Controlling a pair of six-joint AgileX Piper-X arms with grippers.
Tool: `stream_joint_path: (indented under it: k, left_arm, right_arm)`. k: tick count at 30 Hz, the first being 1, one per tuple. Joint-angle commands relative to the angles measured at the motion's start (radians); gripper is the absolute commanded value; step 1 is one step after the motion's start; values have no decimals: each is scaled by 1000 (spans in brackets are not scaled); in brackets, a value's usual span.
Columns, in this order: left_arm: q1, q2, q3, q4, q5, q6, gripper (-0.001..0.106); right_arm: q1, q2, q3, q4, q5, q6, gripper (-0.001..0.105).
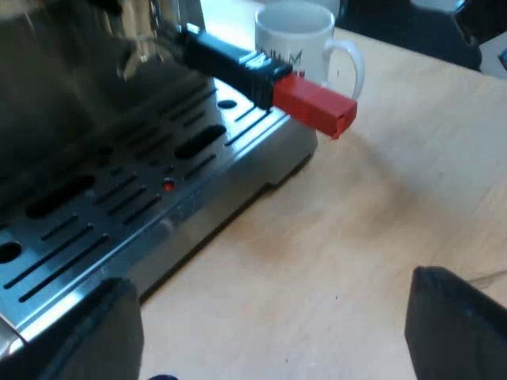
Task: Grind coffee beans and then tamp
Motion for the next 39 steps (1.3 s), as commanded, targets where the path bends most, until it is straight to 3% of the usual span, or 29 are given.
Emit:
stream_joint_path:
  k: [1, 8, 12, 15, 18, 20, 21, 31, 35, 36, 39]
  left_arm:
    - [-6, 17, -3, -41, 19, -9, 69]
    - [-6, 17, -3, -41, 18, -9, 69]
    - [-6, 17, -3, -41, 18, -9, 69]
    - [-6, 17, -3, -41, 18, -9, 69]
    - [-6, 17, -3, -41, 18, -9, 69]
    - [-6, 17, -3, -41, 18, -9, 69]
    - [-6, 17, -3, -39, 18, -9, 69]
    - [-6, 17, -3, -39, 18, -9, 69]
    - [-6, 17, -3, -36, 18, -9, 69]
    - [-6, 17, -3, -34, 18, -9, 69]
    - [-6, 17, -3, -24, 18, -9, 69]
  right_arm:
    - [2, 0, 21, -36, 2, 21, 58]
    - [34, 0, 93, -154, 17, 46, 58]
    - [151, 0, 140, -224, 192, 49, 58]
    - [231, 0, 183, -302, 348, 104, 57]
    - [248, 0, 197, -324, 392, 128, 56]
    - [276, 0, 228, -372, 470, 182, 49]
    - [293, 0, 275, -442, 509, 224, 36]
    - [293, 114, 294, -579, 540, 227, 33]
    - [293, 189, 294, -665, 557, 227, 28]
    - [293, 234, 294, -731, 570, 217, 19]
    - [293, 289, 294, -817, 578, 194, 11]
